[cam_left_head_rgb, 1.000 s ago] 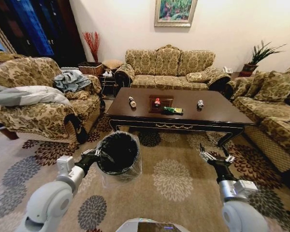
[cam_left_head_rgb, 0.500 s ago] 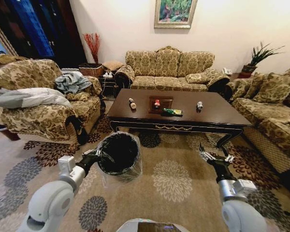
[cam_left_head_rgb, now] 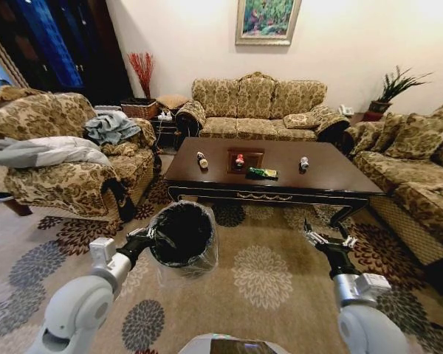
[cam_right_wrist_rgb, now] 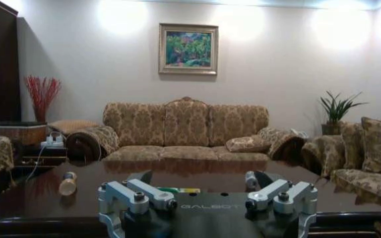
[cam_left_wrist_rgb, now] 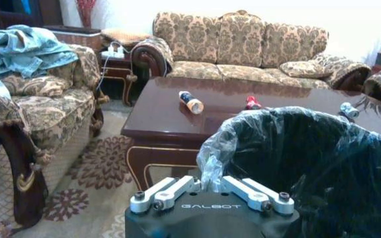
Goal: Move to the front of the table and place the trash on the table into the trash bin.
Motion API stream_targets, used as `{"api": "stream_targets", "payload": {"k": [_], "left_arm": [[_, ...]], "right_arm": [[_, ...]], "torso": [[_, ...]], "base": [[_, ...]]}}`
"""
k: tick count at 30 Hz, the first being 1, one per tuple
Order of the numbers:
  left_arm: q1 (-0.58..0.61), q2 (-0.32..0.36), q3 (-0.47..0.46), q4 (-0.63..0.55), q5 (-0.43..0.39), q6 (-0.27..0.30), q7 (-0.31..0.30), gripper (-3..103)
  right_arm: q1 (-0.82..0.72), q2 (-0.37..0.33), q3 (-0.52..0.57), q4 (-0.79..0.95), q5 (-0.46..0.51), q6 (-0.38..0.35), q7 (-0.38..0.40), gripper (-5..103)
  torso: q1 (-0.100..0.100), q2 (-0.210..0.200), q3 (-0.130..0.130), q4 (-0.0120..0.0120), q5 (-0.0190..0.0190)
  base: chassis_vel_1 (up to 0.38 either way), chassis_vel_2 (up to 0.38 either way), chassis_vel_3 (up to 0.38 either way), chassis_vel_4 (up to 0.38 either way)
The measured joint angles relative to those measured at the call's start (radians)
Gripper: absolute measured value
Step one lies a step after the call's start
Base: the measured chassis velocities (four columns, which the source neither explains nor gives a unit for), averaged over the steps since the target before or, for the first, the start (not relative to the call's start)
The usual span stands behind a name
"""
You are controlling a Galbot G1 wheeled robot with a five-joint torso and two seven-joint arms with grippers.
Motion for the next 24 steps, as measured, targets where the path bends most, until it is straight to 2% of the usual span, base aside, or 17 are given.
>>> {"api": "stream_targets", "payload": {"k": [24], "left_arm": [[0.002, -0.019, 0.022, 0.010, 0.015, -0.005, -0.027, 4]], "right_arm": [[-0.017, 0.006, 0.004, -0.009, 0.000, 0.020, 0.000, 100]], "torso": [[0.045, 0.099, 0.054, -0.0001, 0.0000]], "base": [[0.000, 0.005, 0.002, 0.001]]}}
